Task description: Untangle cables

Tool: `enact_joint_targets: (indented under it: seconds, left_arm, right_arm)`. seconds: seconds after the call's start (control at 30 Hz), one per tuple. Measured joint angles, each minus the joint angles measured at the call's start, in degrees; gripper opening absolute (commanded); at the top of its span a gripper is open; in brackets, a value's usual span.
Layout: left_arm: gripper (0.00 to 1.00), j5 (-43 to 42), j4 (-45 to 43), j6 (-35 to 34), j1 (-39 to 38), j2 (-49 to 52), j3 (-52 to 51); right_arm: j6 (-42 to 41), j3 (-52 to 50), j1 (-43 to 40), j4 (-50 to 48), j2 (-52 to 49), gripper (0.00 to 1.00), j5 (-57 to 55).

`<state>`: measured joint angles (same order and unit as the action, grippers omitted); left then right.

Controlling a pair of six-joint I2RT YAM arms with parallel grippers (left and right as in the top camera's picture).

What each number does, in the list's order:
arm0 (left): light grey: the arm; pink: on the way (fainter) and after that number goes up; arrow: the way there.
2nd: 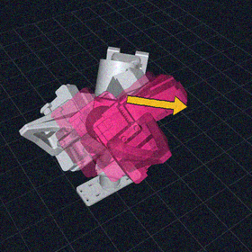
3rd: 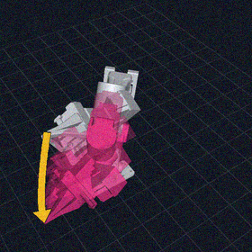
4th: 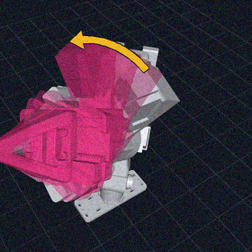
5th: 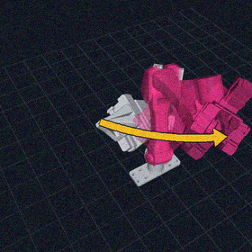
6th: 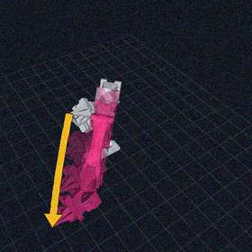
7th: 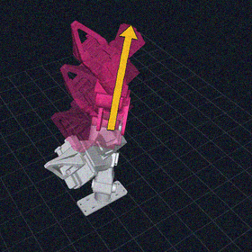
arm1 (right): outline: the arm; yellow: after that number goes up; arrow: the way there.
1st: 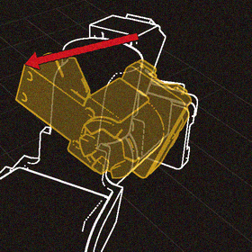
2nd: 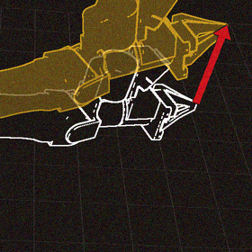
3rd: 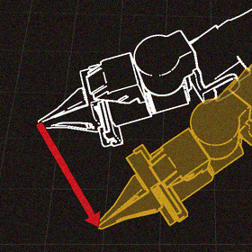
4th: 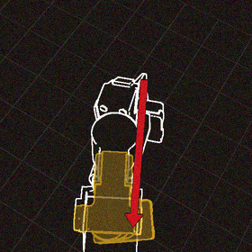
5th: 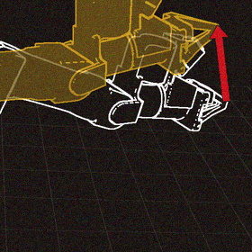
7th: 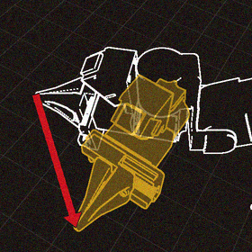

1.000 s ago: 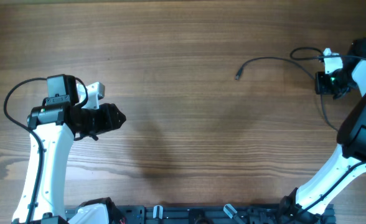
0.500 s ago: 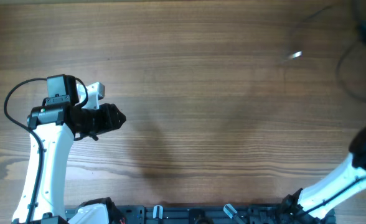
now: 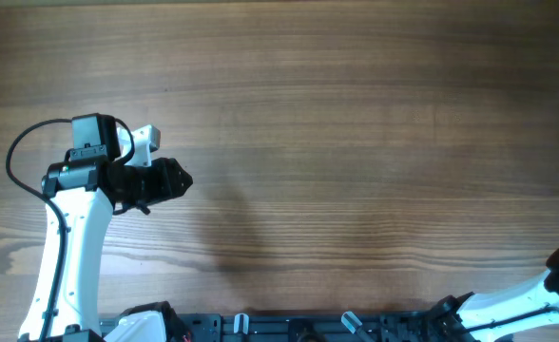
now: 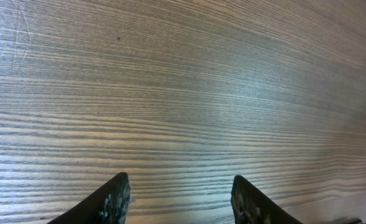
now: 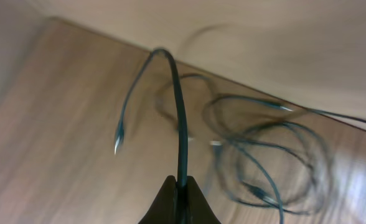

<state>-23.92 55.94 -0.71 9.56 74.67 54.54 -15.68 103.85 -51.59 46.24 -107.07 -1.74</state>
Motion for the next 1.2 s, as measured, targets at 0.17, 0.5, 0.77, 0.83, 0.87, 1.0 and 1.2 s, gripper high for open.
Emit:
enact_joint_targets:
  seconds: [0.17,0.5,0.77,0.83,0.87,1.0,1.2]
  left_arm:
    - [0.54,0.0,0.0,0.0,0.0,0.0,0.0]
    - [0.54,0.0,0.1,0.0,0.0,0.0,0.0]
    - [0.55,0.0,0.0,0.0,0.0,0.0,0.0]
    - [0.55,0.0,0.0,0.0,0.0,0.0,0.0]
    - [0.55,0.0,0.0,0.0,0.0,0.0,0.0]
    - [0.55,-0.1,0.0,0.0,0.0,0.0,0.0]
    - [0.55,-3.1,-0.2,0.2,0.0,0.0,0.0]
  right_arm:
    - [-7.0,-0.3,-1.9,0.9,0.0,0.1,-5.2]
    - [-26.2,-0.3,-4.0,2.2,0.0,1.0,-7.0]
    - [-35.1,-0.3,-3.9,0.1,0.0,1.0,1.2]
    - [-34.3,-0.3,-3.3,-1.5,0.0,1.0,9.5]
    - [-32.9,-0.3,-2.4,-2.4,0.0,1.0,13.5]
    - [-21.2,-0.3,4.9,-1.2,0.0,1.0,28.4]
    - [3.1,-0.3,19.8,8.0,0.0,1.0,36.2]
